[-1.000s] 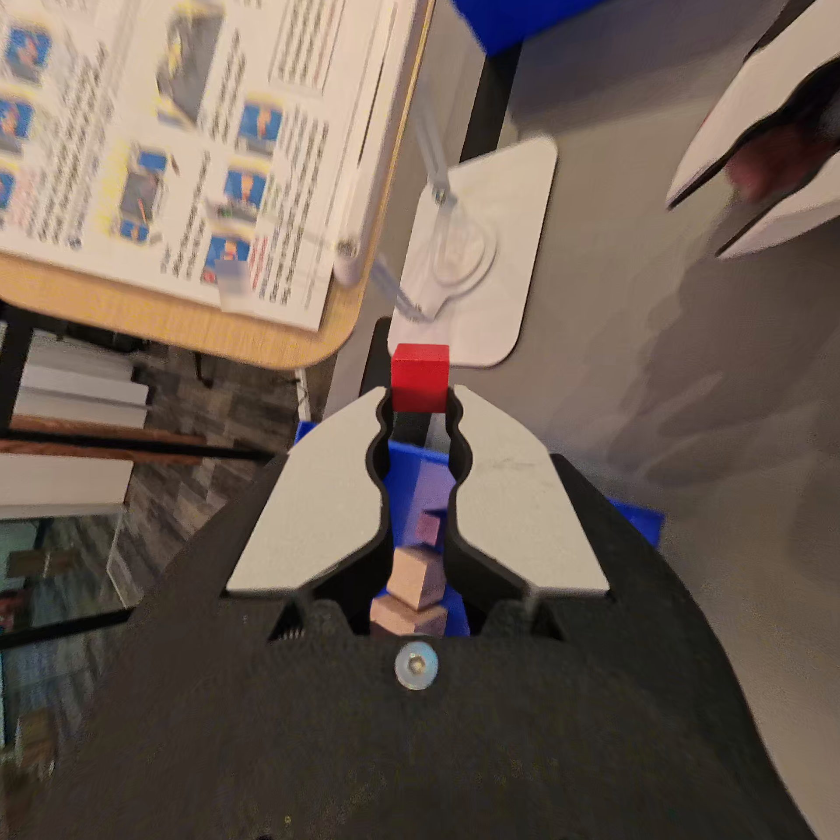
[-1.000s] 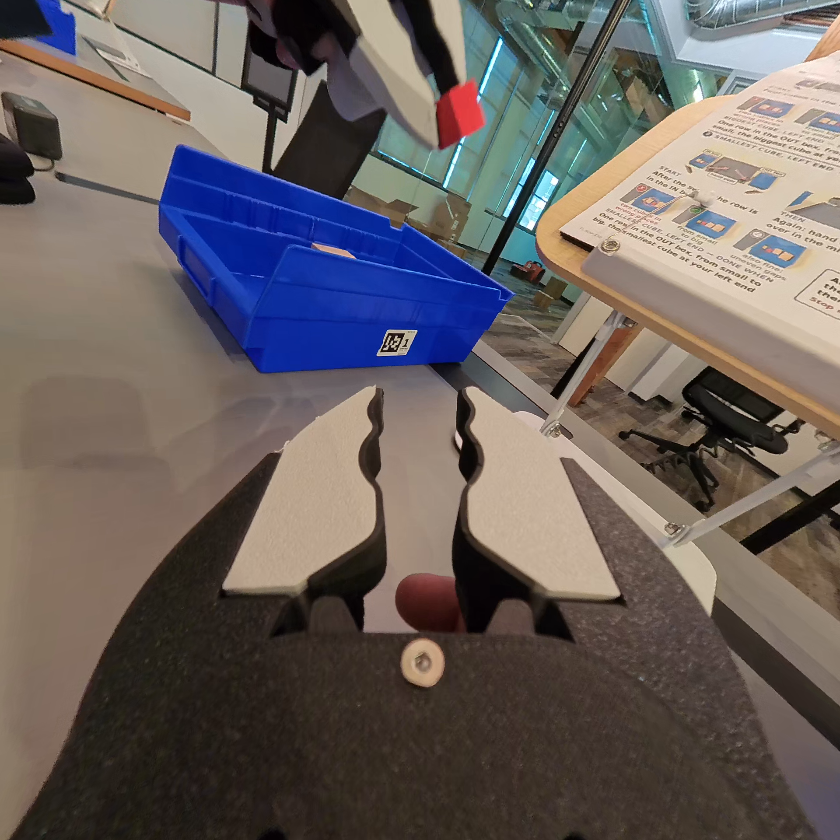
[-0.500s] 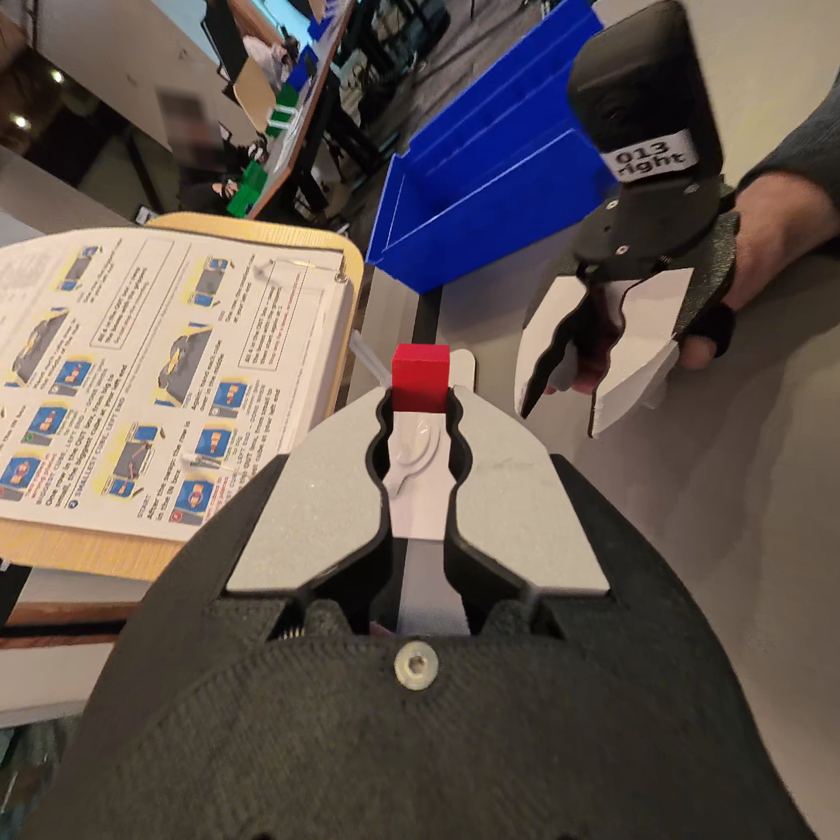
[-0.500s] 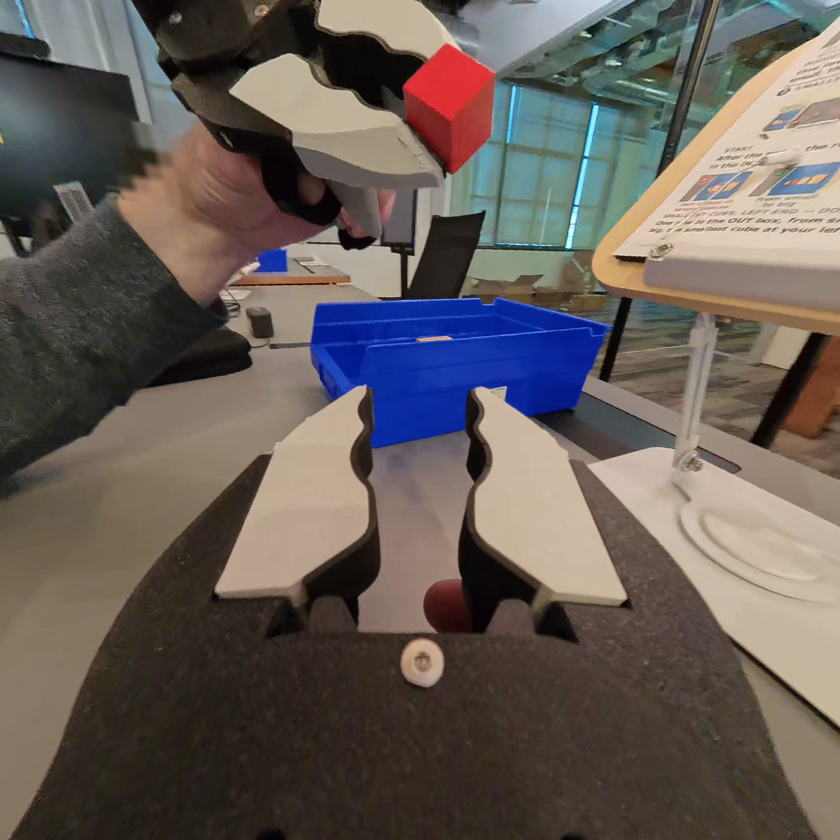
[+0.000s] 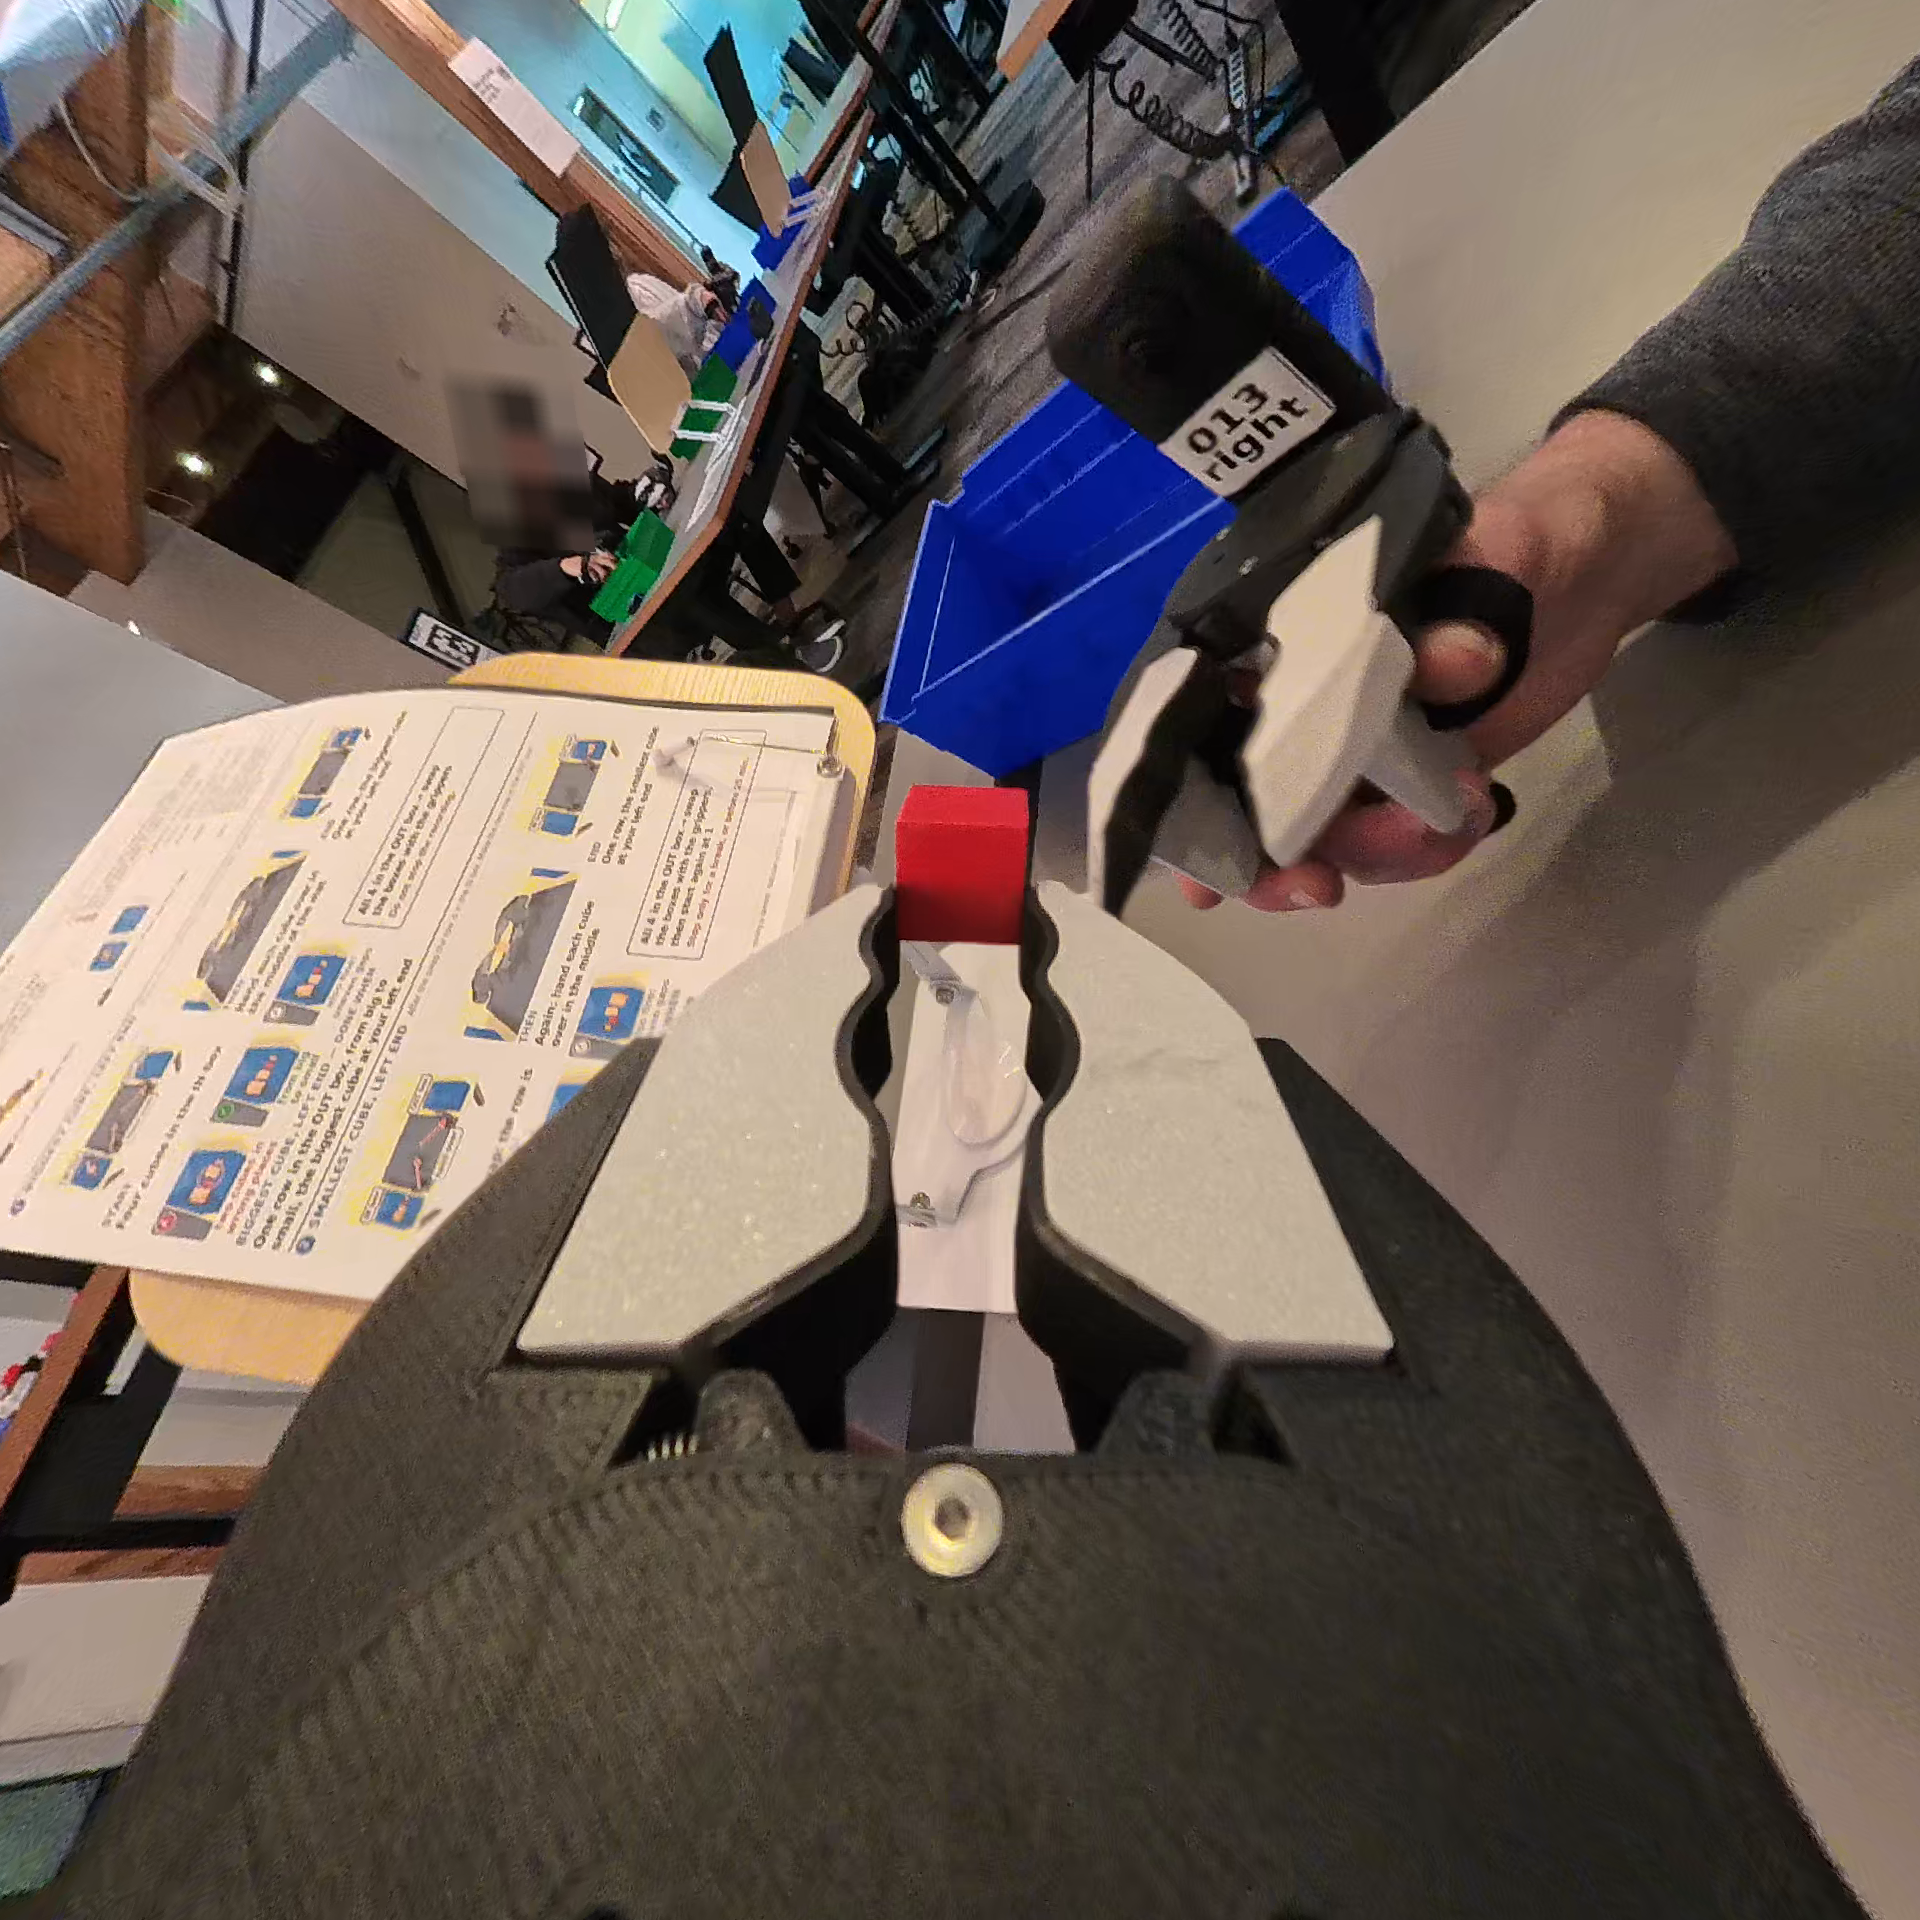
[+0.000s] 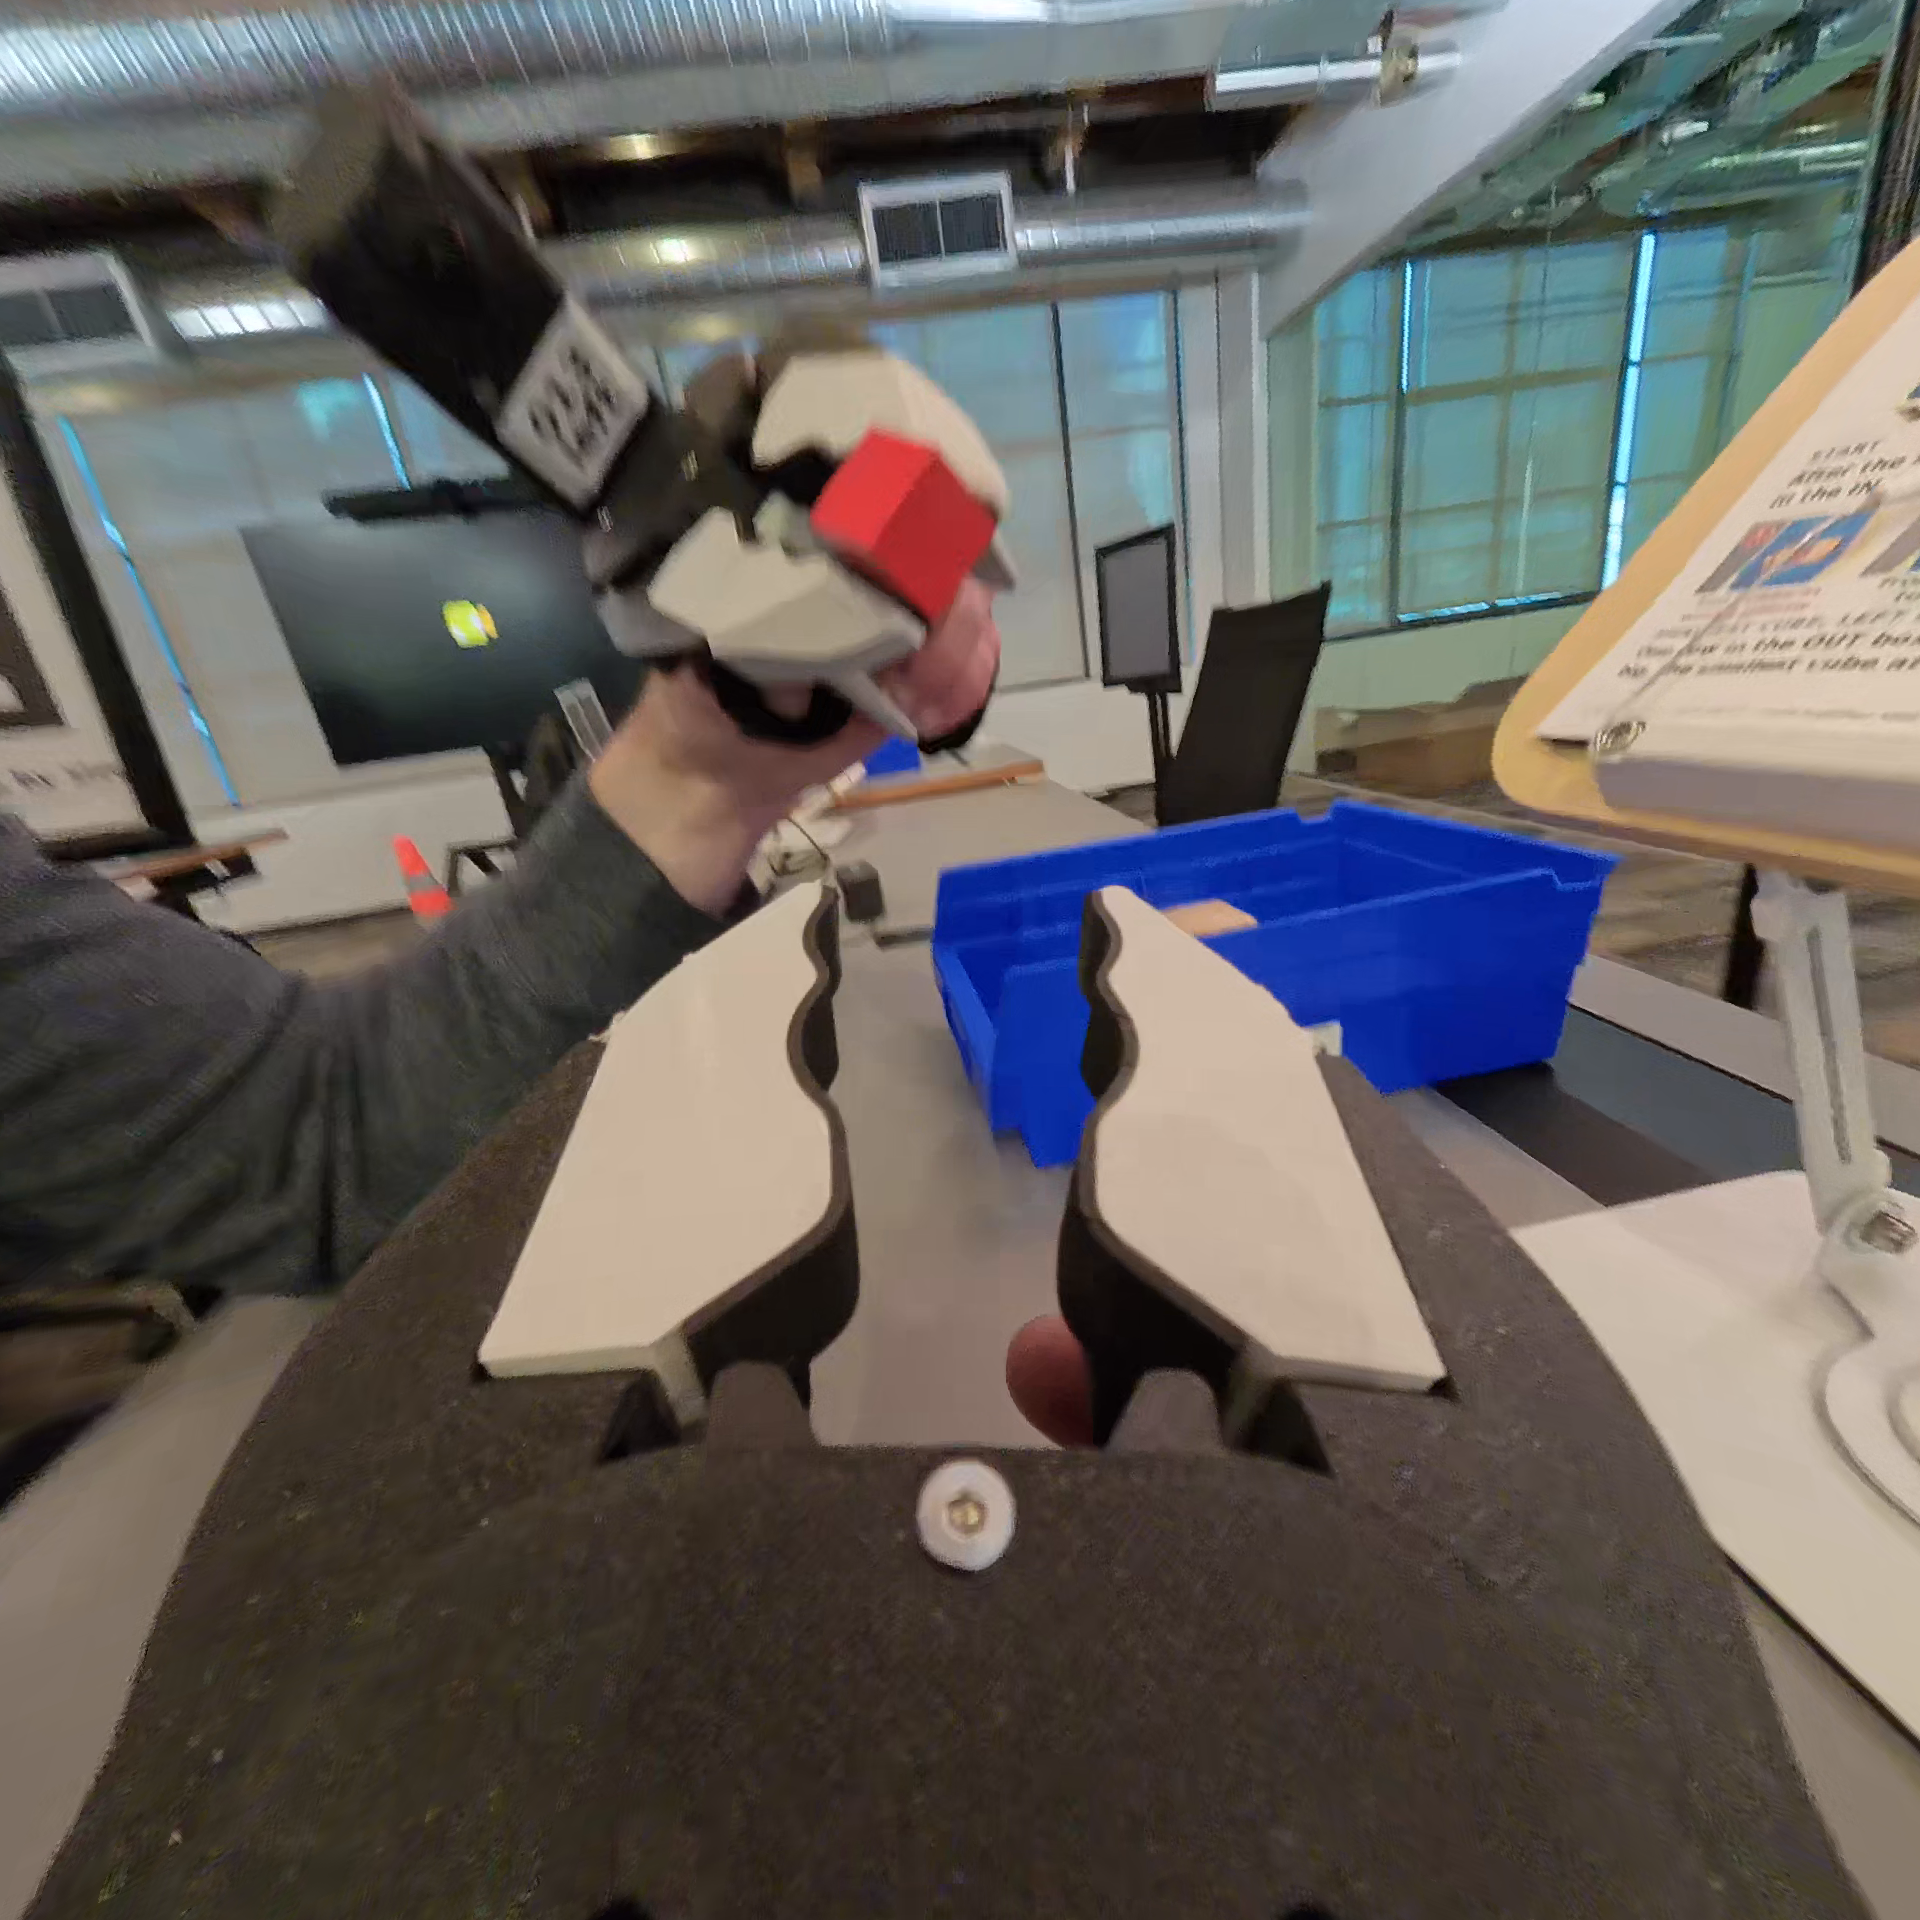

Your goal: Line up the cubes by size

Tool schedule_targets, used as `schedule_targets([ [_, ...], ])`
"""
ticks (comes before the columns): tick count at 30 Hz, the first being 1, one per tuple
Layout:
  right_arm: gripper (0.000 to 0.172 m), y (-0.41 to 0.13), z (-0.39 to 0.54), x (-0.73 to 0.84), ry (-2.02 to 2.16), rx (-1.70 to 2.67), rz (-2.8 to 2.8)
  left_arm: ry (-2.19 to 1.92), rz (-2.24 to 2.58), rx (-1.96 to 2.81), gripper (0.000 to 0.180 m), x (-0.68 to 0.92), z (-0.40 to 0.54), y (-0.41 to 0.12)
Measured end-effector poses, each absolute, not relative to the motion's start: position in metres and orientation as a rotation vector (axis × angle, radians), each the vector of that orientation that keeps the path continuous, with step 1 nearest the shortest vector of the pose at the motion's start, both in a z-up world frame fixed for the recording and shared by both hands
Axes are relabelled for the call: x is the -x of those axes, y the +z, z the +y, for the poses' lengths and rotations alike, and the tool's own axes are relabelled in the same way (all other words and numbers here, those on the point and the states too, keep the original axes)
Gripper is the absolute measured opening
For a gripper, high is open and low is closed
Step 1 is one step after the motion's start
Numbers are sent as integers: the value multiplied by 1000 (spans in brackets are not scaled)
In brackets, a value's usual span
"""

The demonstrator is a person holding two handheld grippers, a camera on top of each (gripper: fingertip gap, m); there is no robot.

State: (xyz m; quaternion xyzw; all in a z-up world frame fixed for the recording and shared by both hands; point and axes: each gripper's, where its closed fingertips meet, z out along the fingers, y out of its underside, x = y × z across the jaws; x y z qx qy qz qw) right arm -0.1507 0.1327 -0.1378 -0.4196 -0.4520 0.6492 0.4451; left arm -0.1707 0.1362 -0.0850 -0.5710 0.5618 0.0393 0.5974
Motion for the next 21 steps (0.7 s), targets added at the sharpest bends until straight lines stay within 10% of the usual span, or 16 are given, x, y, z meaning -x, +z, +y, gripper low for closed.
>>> schedule_targets([
  [21, 38, -80, 121, 118, 2136, 1019, -1056, 73, 1381, 1179, 21, 115, 128, -85],
])
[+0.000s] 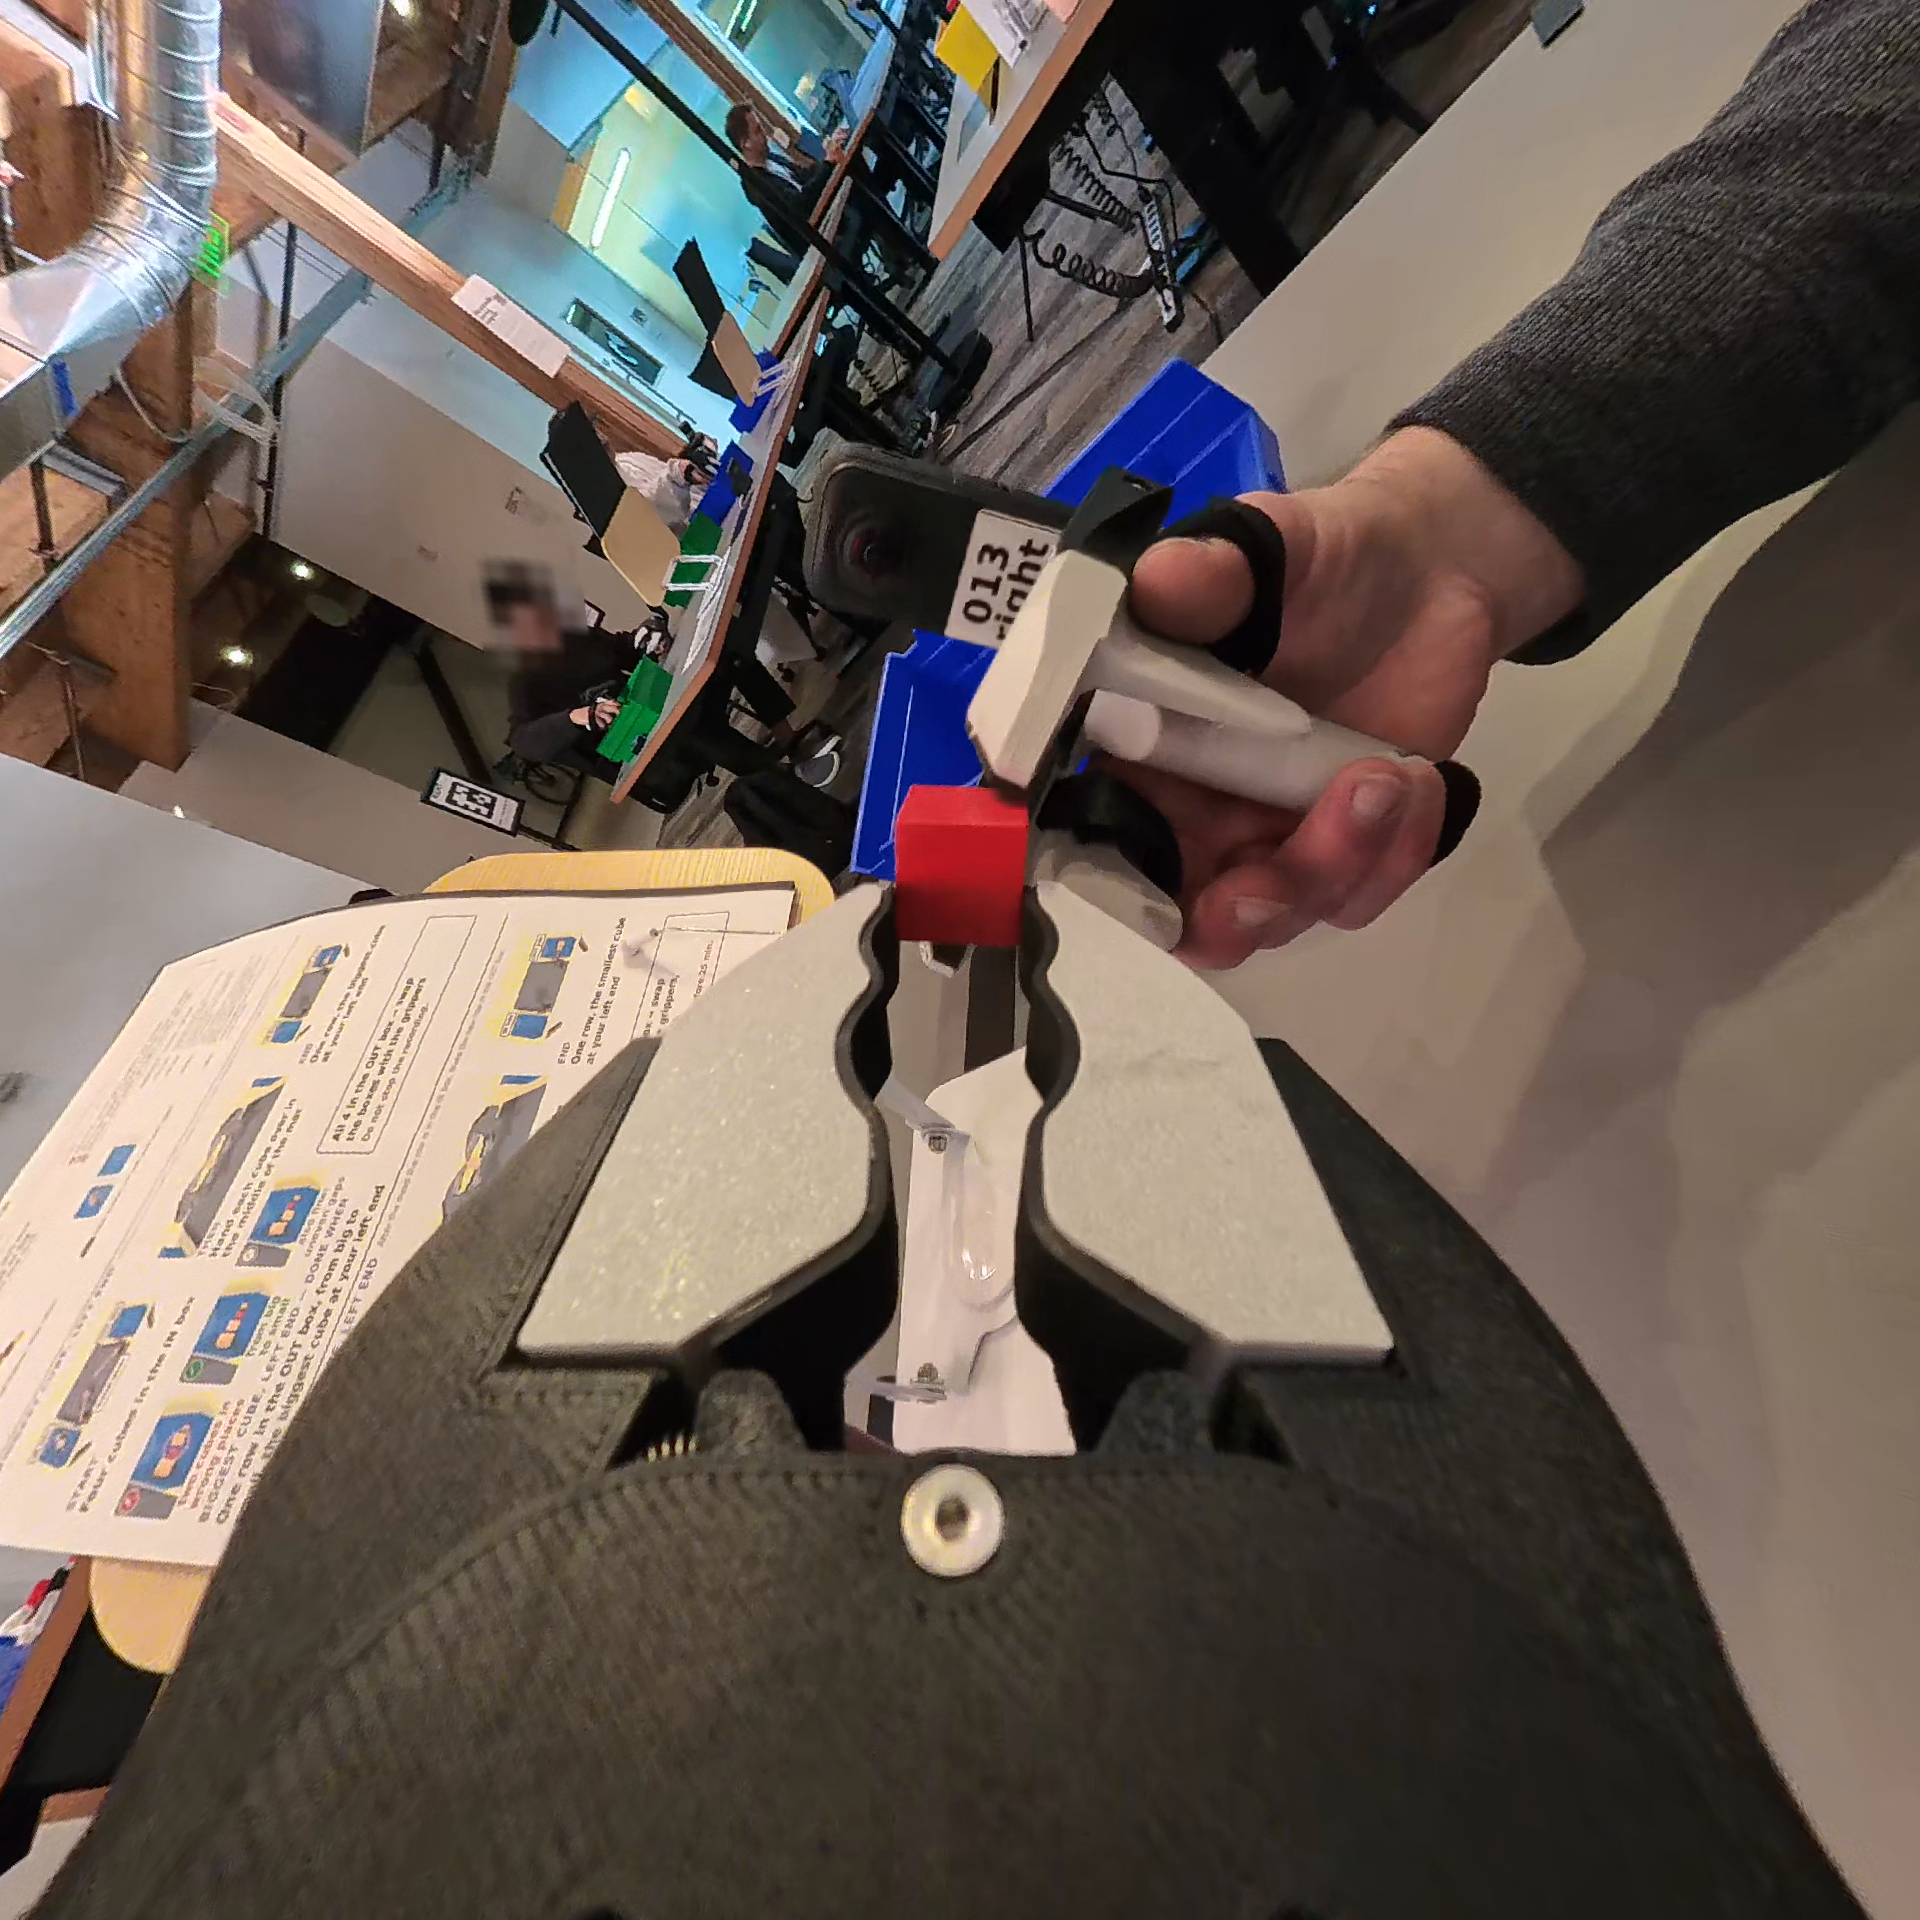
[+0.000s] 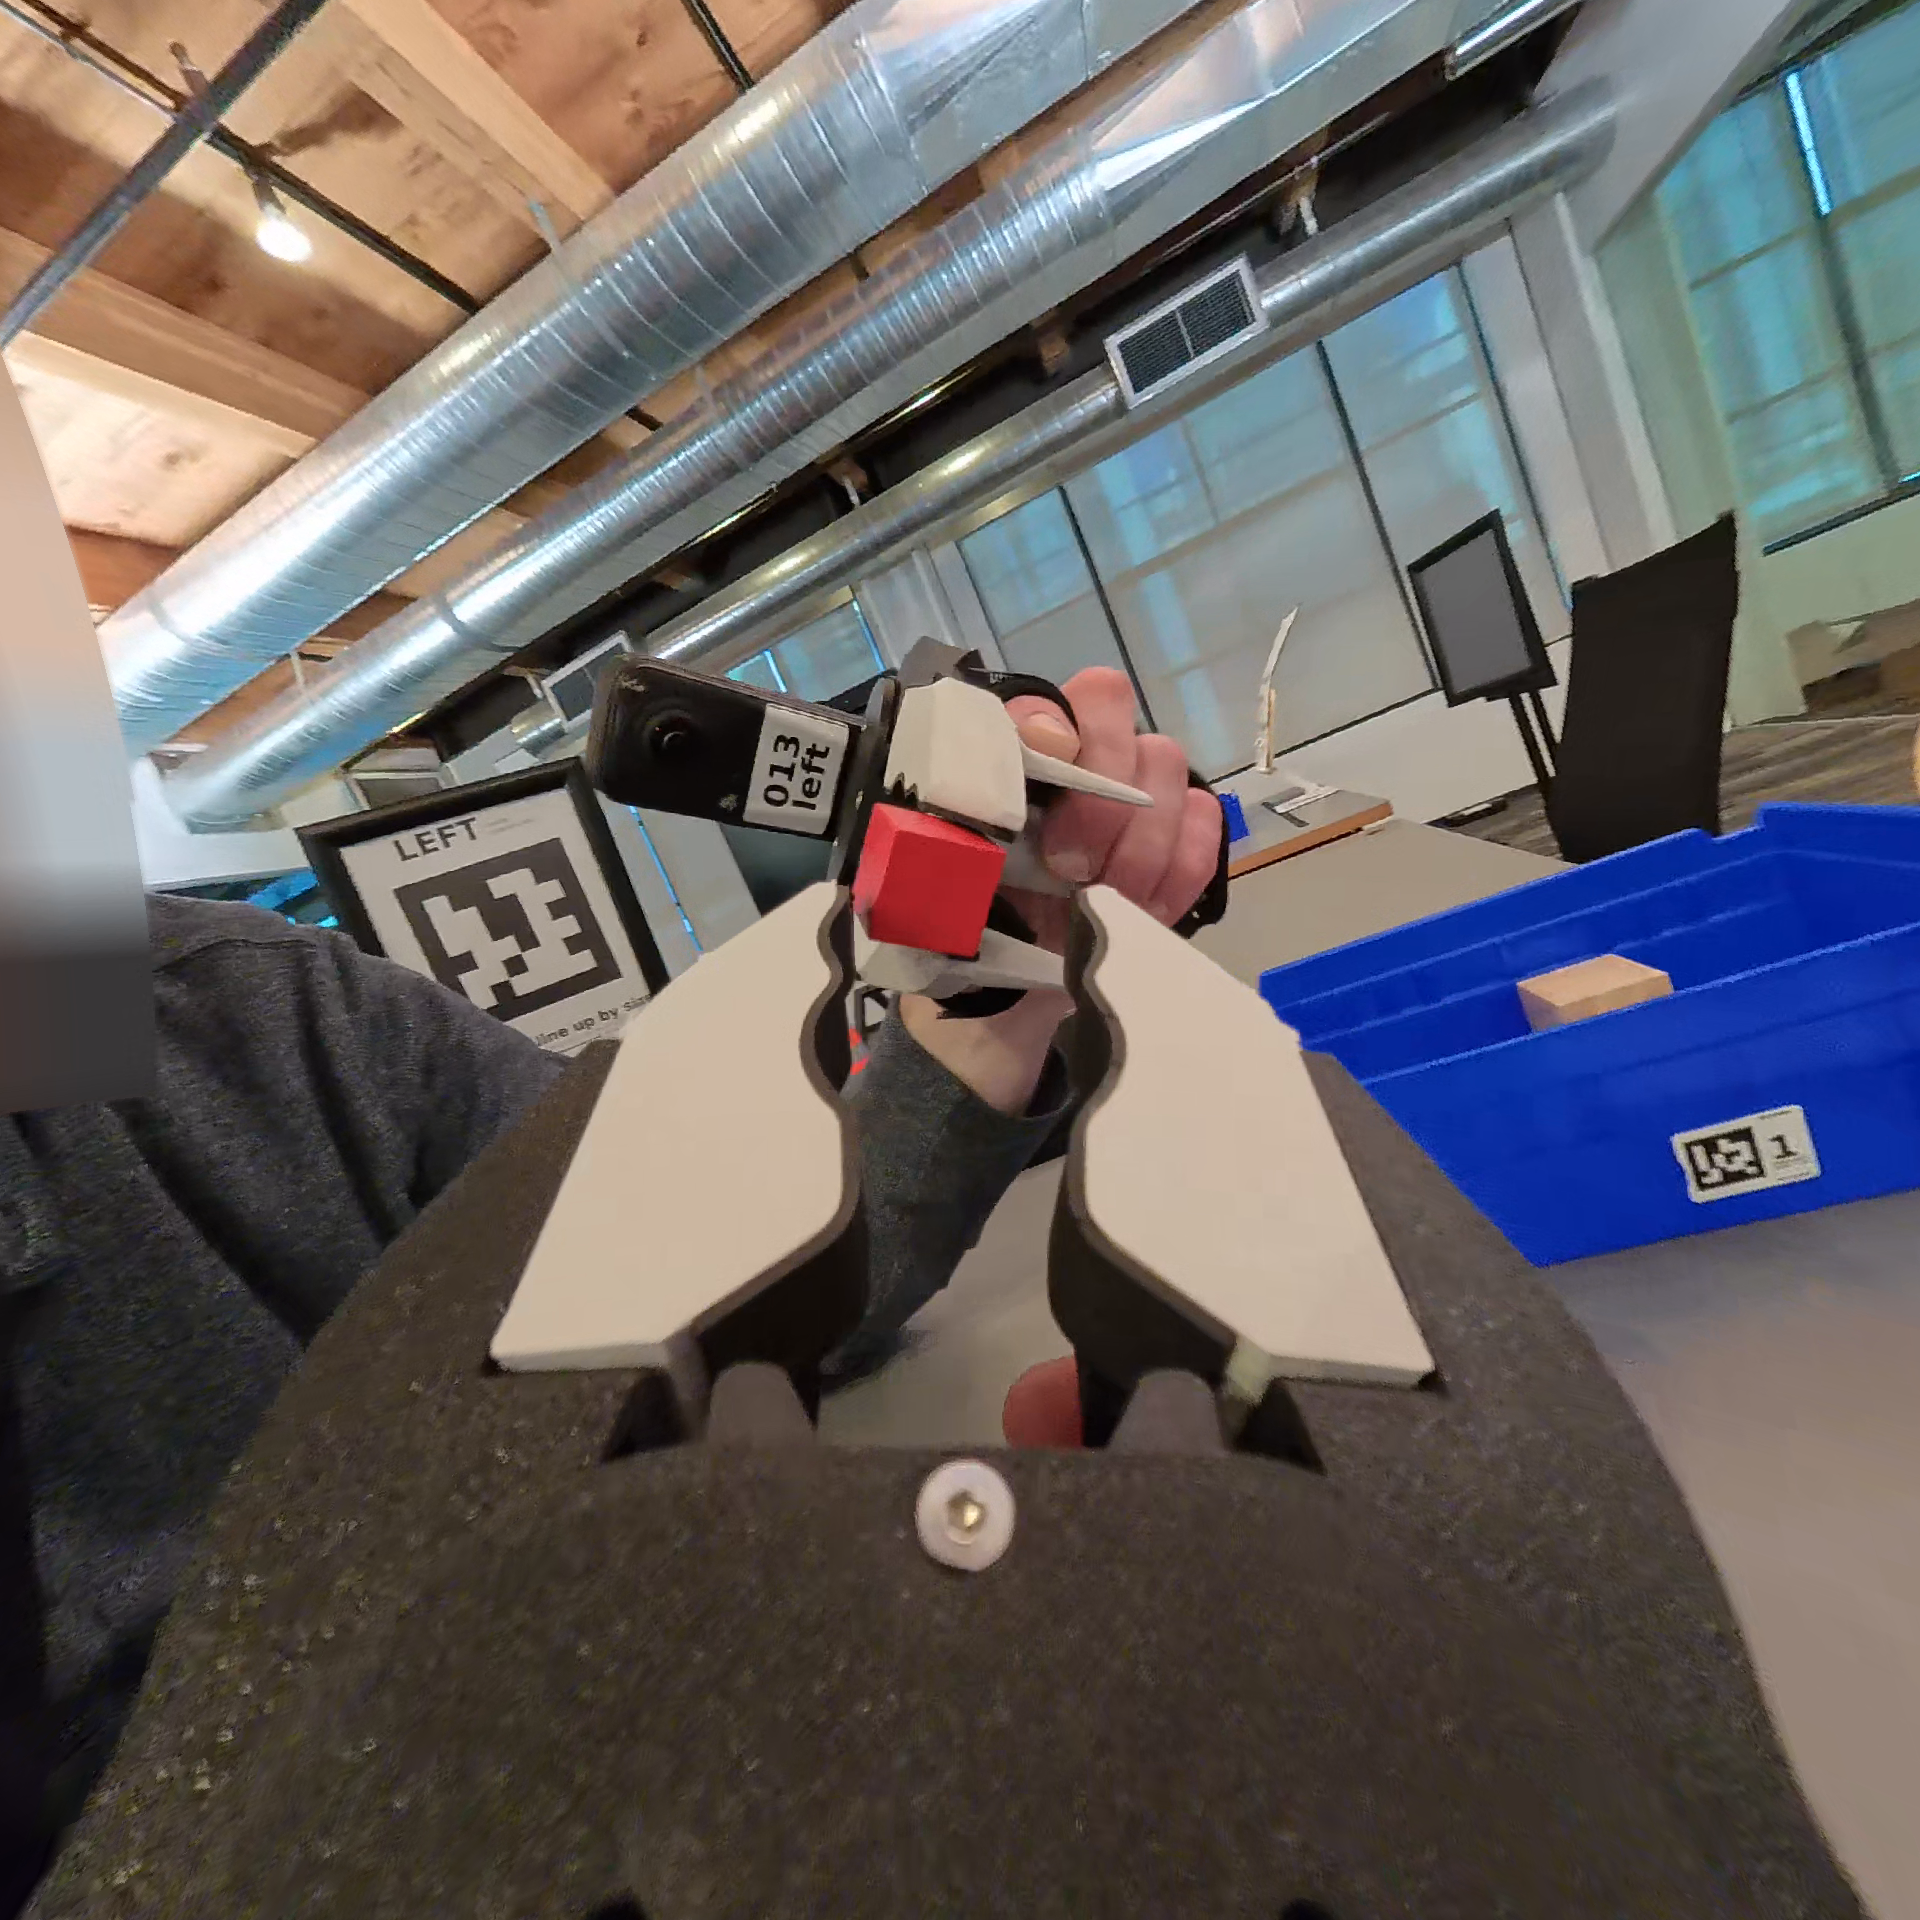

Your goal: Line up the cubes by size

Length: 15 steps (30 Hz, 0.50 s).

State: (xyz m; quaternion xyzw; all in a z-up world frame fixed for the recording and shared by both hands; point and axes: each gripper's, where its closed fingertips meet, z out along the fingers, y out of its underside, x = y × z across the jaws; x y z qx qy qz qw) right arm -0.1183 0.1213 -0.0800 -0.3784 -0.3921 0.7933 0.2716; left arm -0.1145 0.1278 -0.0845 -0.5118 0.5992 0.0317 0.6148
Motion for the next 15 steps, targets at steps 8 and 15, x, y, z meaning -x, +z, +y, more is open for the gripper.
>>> schedule_targets([
  [8, 31, -76, 117, 114, 2199, 1002, -1068, 70, 1399, 1173, 21, 109, 128, -88],
  [15, 23, -75, 115, 113, 2250, 993, -1073, 74, 1407, 1165, 21, 106, 127, -89],
])
